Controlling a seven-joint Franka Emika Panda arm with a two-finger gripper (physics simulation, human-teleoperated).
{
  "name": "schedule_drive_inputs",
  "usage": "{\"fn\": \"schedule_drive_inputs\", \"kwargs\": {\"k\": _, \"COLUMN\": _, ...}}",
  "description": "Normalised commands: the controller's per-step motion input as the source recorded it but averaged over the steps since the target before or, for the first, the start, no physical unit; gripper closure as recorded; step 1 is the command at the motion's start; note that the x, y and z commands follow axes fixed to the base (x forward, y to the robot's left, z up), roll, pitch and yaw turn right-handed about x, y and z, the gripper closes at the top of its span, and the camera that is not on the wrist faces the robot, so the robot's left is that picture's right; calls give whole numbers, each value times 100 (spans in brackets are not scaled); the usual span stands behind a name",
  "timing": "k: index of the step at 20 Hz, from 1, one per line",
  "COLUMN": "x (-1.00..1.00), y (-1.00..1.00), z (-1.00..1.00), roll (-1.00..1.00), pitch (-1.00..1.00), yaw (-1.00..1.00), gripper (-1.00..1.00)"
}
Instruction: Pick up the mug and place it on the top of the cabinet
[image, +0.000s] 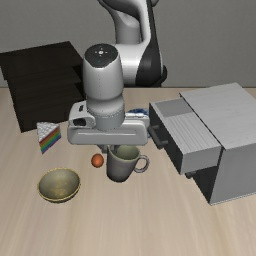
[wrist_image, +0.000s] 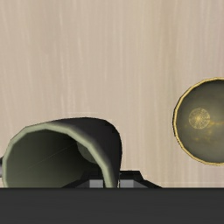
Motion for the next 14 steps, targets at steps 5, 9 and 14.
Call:
{"fn": "schedule_drive_inputs", "kwargs": {"k": 5, "x": 0, "y": 0, "z": 100, "roll": 0, "pitch": 0, "yaw": 0, "gripper": 100}}
{"fn": "schedule_drive_inputs", "kwargs": {"k": 9, "x": 0, "y": 0, "z": 100, "roll": 0, "pitch": 0, "yaw": 0, "gripper": 100}}
{"fn": "schedule_drive_inputs", "kwargs": {"k": 14, "x": 0, "y": 0, "z": 100, "roll": 0, "pitch": 0, "yaw": 0, "gripper": 100}}
